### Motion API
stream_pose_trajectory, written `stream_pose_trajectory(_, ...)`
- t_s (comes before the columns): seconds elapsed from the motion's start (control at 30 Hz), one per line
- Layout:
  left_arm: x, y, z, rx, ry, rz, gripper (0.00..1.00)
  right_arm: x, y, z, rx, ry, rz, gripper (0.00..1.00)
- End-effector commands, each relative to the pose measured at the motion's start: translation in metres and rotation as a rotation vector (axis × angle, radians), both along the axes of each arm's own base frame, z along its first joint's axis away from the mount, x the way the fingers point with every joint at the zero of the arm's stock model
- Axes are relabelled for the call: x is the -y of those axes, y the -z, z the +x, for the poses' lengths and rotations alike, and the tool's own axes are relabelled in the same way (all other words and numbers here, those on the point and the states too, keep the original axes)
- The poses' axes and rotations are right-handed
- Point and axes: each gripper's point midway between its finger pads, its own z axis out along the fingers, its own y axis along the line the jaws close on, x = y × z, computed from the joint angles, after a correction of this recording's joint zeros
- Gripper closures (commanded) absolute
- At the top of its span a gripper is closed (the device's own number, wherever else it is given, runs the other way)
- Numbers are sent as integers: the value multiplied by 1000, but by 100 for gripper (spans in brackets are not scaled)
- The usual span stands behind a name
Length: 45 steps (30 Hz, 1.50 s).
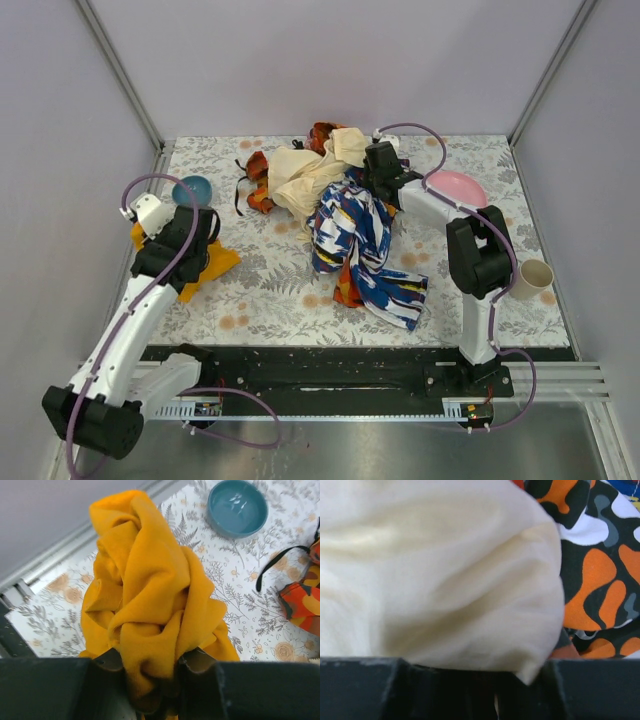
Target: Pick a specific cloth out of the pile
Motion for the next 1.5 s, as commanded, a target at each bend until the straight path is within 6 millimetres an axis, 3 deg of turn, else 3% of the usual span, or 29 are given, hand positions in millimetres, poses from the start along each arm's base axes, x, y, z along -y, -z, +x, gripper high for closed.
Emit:
stream_pose_trajectory(0.0,11,41,42,17,117,-156,100,22,39,-49,-197,-55,-165,62)
stream_pose_trajectory(0.13,12,92,47,-38,136,-205,97,24,29,-49,-178,-70,-181,52)
stream_pose_trajectory(0.3,35,154,50,-187,235,-321,85,26,-12,-49,-115,-80,-173,40)
stream_pose_trajectory(0.37,32,174,44,-268,201,-330,75,27,-32,-50,-84,-87,-170,30)
stream_pose_trajectory(0.43,31,177,44,-308,187,-327,64,27,-52,-53,-48,-102,-155,24)
stream_pose_trajectory(0.5,31,171,46,-304,189,-327,33,23,-69,-58,-19,-130,-125,13)
stream_pose_trajectory(0.57,33,161,47,-279,201,-332,20,16,-84,-63,5,-169,-88,1)
stream_pose_trajectory(0.67,38,134,48,-213,240,-348,3,9,-109,-71,52,-217,-34,0)
stream_pose_trajectory(0.97,42,22,19,80,301,-359,1,-13,-200,-112,257,-400,151,1)
stream_pose_trajectory(1.07,49,0,11,154,365,-368,1,-14,-228,-131,342,-435,218,1)
stream_pose_trajectory(1.17,64,-16,4,199,465,-388,1,5,-240,-140,368,-319,253,1)
stream_pose_trajectory(1.23,80,-26,2,226,590,-390,1,37,-240,-139,382,-154,221,1)
stream_pose_trajectory(1.37,128,-40,-5,313,877,-476,1,89,-218,-152,375,61,179,1)
stream_pose_trajectory(1.47,134,-35,-4,336,911,-490,1,122,-185,-161,320,186,176,1)
